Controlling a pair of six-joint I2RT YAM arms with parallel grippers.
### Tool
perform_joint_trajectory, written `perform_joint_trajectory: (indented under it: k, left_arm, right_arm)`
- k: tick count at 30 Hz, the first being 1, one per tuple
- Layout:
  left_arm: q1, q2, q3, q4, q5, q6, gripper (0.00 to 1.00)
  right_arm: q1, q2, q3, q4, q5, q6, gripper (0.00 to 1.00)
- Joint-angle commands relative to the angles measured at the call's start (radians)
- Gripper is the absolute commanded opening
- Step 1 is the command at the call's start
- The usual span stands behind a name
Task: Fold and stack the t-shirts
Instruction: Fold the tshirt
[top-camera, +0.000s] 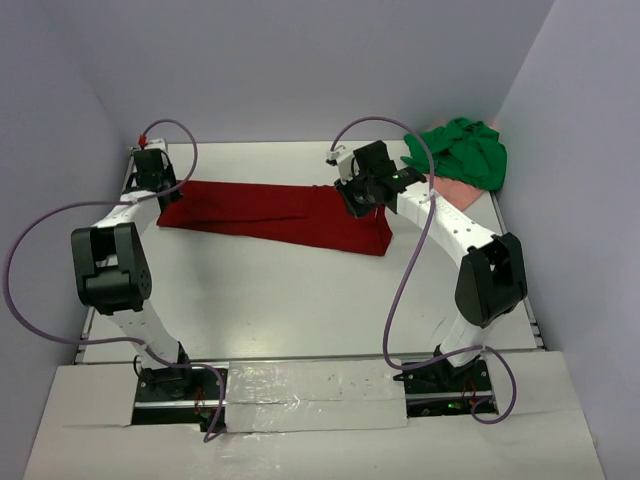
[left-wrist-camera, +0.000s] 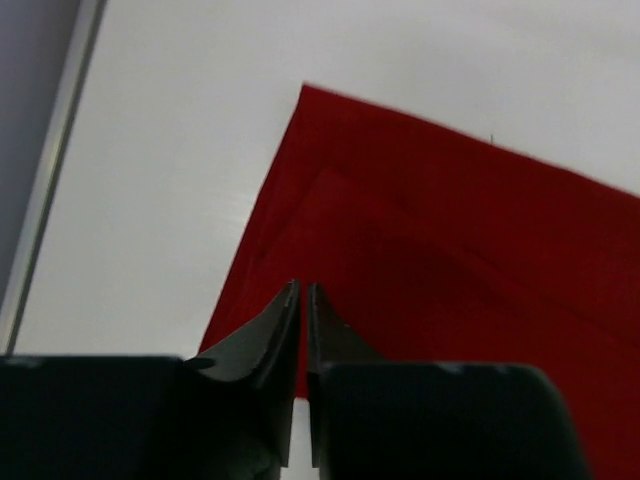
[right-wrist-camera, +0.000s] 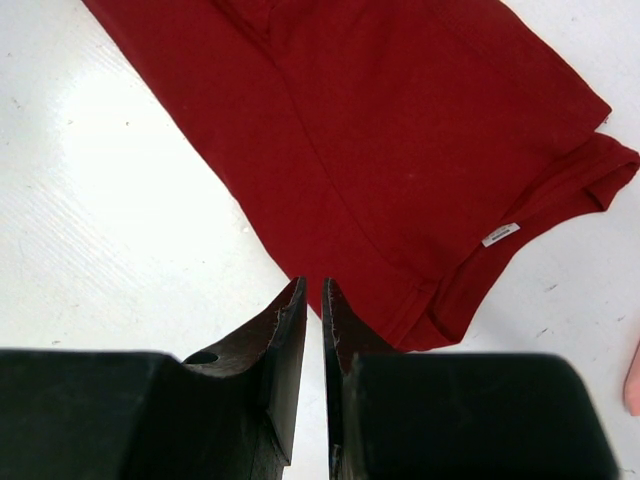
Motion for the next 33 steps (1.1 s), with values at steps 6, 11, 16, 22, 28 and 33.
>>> perform_joint_trajectory:
  k: [6, 11, 16, 22, 28, 33]
  left_arm:
    - [0.028, -0.008, 0.002, -0.189, 0.079, -0.001, 0.02]
    - [0.034, -0.027, -0.063, -0.190, 0.087, 0.001, 0.02]
    - [0.039, -0.023, -0.107, -0.172, 0.096, -0.002, 0.02]
    - [0.045, -0.008, -0.123, -0.115, 0.072, 0.005, 0.01]
    - [0.047, -0.034, -0.115, -0.054, 0.039, -0.002, 0.02]
    - [0.047, -0.033, -0.092, -0.005, 0.015, 0.001, 0.02]
  right_arm:
    - [-0.008, -0.029, -0.013, 0.009, 0.001, -0.002, 0.19]
    - [-0.008, -0.033, -0.019, 0.012, 0.001, -0.002, 0.19]
    - [-0.009, -0.033, -0.016, 0.012, -0.008, 0.000, 0.19]
    - [-0.009, -0.033, -0.017, 0.007, -0.016, -0.002, 0.19]
    - [-0.008, -0.033, -0.016, 0.006, -0.017, -0.002, 0.19]
    - [-0.008, -0.029, -0.013, 0.006, -0.017, 0.000, 0.19]
